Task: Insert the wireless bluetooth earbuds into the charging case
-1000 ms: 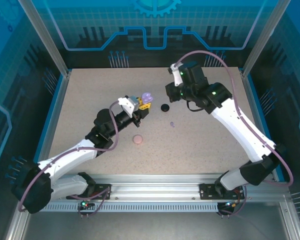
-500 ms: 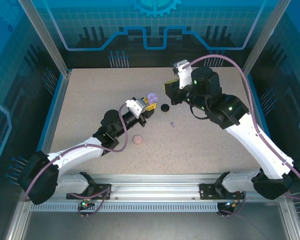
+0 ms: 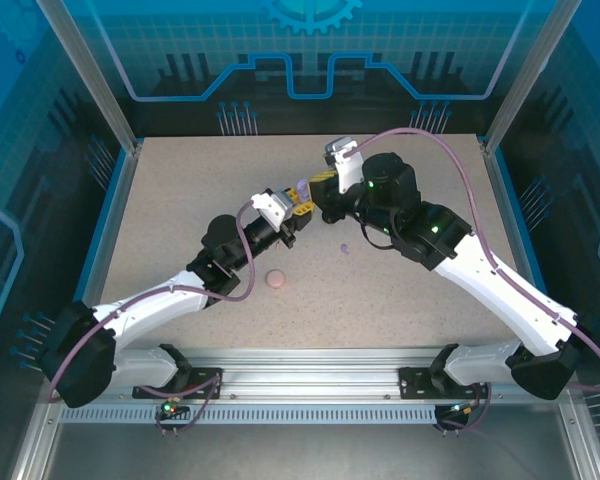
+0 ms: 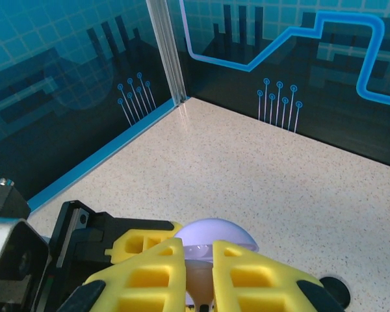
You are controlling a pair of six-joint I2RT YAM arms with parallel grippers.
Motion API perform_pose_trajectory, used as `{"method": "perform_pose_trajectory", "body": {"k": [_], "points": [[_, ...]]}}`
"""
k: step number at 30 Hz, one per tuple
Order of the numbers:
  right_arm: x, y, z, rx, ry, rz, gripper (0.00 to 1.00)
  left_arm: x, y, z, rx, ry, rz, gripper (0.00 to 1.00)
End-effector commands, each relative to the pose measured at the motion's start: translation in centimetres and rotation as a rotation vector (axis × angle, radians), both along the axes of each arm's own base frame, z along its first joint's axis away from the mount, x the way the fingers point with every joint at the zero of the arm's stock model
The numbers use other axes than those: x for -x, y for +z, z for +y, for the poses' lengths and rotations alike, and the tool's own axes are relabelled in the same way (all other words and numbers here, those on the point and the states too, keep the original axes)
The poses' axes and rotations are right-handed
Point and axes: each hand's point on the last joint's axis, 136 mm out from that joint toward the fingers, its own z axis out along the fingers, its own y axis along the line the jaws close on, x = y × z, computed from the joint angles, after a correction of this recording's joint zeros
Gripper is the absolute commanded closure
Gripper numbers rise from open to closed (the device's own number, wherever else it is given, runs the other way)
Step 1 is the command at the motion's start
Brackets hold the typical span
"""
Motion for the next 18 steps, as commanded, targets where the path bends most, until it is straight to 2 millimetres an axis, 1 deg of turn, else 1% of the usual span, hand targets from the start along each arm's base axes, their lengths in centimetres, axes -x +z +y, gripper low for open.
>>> {"method": "perform_pose_trajectory", "body": {"k": [1, 8, 18], "points": [[0.0, 1.0, 0.8, -0.026, 0.02, -0.042, 0.87, 0.2, 2.2, -0.4, 0.039, -0.012, -0.034, 1.0], [-0.2, 0.4, 1.0, -0.018, 0.023, -0.032, 0.87, 0.4, 2.7, -0.5, 0.048, -0.019, -0.037, 1.0], [-0.9, -1.0, 1.1, 0.015, 0.002, -0.018, 0.87, 0.9, 3.2, -0.6, 0.051, -0.033, -0.042, 1.0]]}}
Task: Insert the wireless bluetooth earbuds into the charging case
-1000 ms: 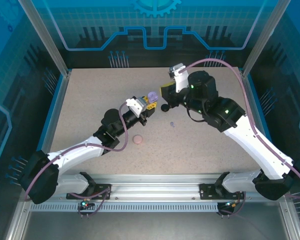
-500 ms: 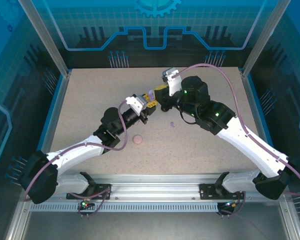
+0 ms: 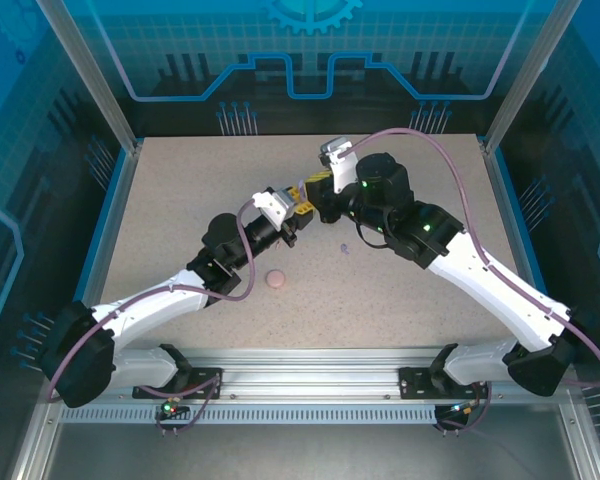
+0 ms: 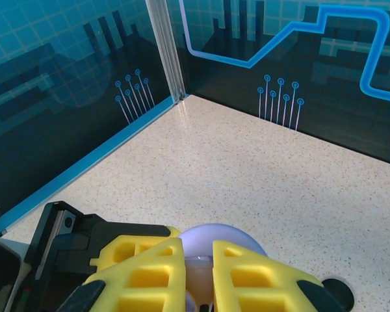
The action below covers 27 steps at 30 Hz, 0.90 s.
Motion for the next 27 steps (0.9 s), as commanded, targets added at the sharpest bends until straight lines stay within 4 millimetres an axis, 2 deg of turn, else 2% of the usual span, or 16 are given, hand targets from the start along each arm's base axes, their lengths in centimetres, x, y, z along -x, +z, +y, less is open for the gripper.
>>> {"method": "perform_pose_trajectory", "body": {"k": [1, 9, 16, 27], "points": [[-0.3, 0.0, 0.5, 0.006, 0.001, -0.026, 0.87, 0.8, 2.9, -0.2, 0.056, -0.024, -0.045, 1.0], [-0.1, -1.0, 0.6, 0.033, 0.026, -0.022, 0.88, 1.0, 3.2, 0.0, 0.057, -0.02, -0.052, 1.0], [0.0, -0.9, -0.4, 0.049, 0.009, -0.038, 0.88, 1.1, 3.3, 0.0, 0.053, -0.022, -0.056, 1.0], [1.0, -1.4, 1.0, 0.056, 0.118, -0.029, 0.88, 1.1, 3.6, 0.1, 0.06, -0.024, -0.056, 1.0]]}}
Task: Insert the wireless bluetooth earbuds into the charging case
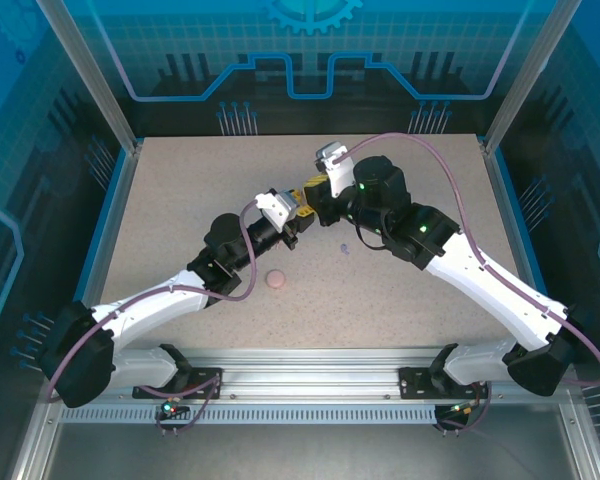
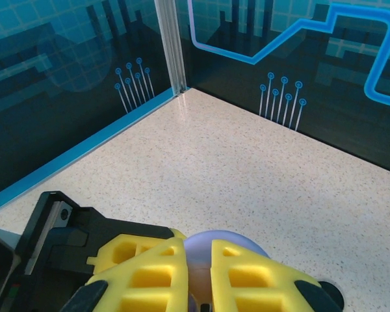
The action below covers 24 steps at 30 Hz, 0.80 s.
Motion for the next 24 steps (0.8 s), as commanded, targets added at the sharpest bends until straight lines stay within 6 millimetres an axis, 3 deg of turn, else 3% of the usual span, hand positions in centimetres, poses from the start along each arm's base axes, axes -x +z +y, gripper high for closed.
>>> {"method": "perform_pose_trajectory", "body": {"k": [1, 11, 20, 24], "points": [[1.1, -0.6, 0.8, 0.013, 0.086, 0.01, 0.88, 1.0, 4.3, 0.3, 0.079, -0.018, -0.079, 1.0], [0.7, -2.0, 0.9, 0.053, 0.079, 0.039, 0.89, 1.0, 4.2, 0.2, 0.079, -0.02, -0.07, 1.0], [0.7, 3.0, -0.6, -0.047, 0.029, -0.047, 0.89, 1.0, 3.8, 0.1, 0.073, -0.027, -0.06, 1.0], [0.7, 3.8, -1.2, -0.054, 0.015, -0.059, 0.9, 0.9, 3.7, 0.0, 0.071, -0.03, -0.058, 1.0]]}}
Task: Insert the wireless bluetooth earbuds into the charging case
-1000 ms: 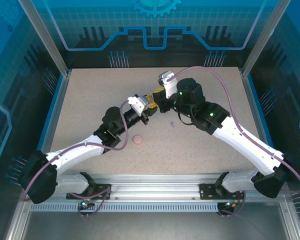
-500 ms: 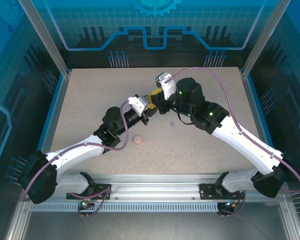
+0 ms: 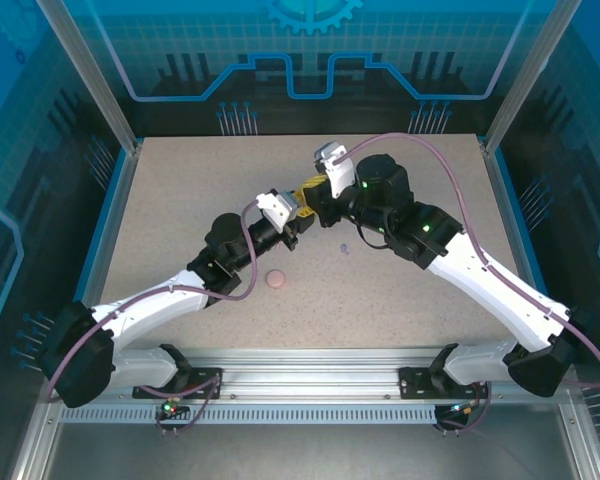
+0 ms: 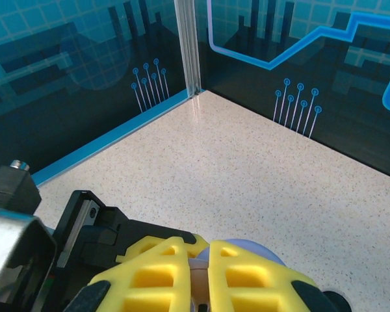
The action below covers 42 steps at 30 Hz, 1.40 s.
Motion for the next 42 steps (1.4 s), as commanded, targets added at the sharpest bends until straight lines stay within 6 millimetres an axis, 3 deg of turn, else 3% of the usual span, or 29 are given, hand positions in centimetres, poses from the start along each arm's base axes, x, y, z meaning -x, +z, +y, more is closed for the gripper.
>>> {"method": "perform_pose_trajectory", "body": {"k": [1, 10, 17, 42], "points": [[0.1, 3.0, -1.4, -0.05, -0.034, -0.04, 0.89, 1.0, 4.2, 0.1, 0.085, -0.027, -0.075, 1.0], [-0.6, 1.1, -2.4, -0.035, -0.071, -0.004, 0.9, 1.2, 4.7, 0.2, 0.091, -0.028, -0.083, 1.0], [-0.9, 0.3, -2.0, -0.033, -0.058, 0.02, 0.9, 1.2, 4.9, 0.1, 0.092, -0.033, -0.085, 1.0], [-0.2, 1.0, -1.4, -0.069, -0.025, 0.021, 0.91, 0.9, 3.9, -0.4, 0.075, -0.041, -0.064, 1.0]]}}
